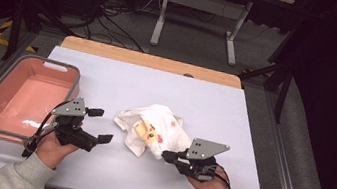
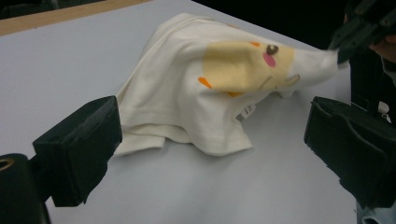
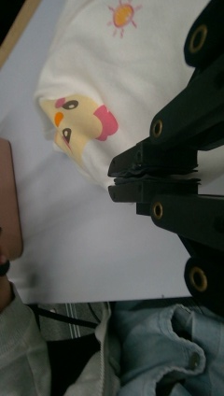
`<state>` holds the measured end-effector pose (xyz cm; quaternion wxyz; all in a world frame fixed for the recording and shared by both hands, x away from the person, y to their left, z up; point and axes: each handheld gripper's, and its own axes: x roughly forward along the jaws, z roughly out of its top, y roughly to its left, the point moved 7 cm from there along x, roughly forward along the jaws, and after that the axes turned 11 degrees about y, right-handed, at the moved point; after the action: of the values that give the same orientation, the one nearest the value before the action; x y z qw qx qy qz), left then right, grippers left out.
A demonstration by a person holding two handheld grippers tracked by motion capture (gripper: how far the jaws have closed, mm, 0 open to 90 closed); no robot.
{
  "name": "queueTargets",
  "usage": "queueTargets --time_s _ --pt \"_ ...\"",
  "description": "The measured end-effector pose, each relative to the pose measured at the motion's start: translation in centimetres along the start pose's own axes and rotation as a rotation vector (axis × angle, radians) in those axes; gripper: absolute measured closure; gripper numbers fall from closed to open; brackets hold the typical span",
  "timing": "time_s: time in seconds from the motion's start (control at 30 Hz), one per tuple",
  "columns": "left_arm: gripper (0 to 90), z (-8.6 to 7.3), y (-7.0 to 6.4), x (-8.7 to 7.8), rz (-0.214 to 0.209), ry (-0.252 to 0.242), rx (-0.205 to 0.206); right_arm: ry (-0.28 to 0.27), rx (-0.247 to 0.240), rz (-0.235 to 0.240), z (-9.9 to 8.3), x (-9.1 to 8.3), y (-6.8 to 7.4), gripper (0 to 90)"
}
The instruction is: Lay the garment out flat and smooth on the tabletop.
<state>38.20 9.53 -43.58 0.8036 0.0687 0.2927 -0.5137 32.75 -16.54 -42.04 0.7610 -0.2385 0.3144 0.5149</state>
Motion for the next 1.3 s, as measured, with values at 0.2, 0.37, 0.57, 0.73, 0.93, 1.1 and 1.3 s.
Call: queueTargets --time_s 0.2,0.37,0.57,0.73,0.93,1.1,1.3 --pt "4.7 0.7 -0.2 -0.1 -0.001 -0.017 0.006 0.056 0.015 0.074 -1.7 1.7 1.7 85.8" --pt "3.3 1.7 -0.3 0.0 -0.004 -0.035 0.025 0.105 0.033 0.118 -3.3 3.1 2.3 84.4" --pt "3.2 2.8 -0.7 0.6 0.001 -0.025 0.046 0.128 0.048 0.147 -4.1 3.7 2.8 71.0" --pt "3.2 4.0 -1.1 1.1 -0.005 -0.019 0.081 0.051 0.071 0.098 -3.7 2.4 2.0 52.1" --pt "3.4 5.6 -1.4 1.9 -0.009 -0.014 0.112 -0.071 0.119 0.010 -3.5 0.8 0.0 21.6" --pt "3.4 7.3 -1.6 2.6 -0.035 -0.035 0.092 -0.189 0.159 -0.079 -3.1 -0.4 -2.0 3.5" --pt "4.7 8.7 -1.9 3.8 -0.044 0.002 0.128 -0.256 0.201 -0.154 -3.8 -2.2 -3.9 0.2"
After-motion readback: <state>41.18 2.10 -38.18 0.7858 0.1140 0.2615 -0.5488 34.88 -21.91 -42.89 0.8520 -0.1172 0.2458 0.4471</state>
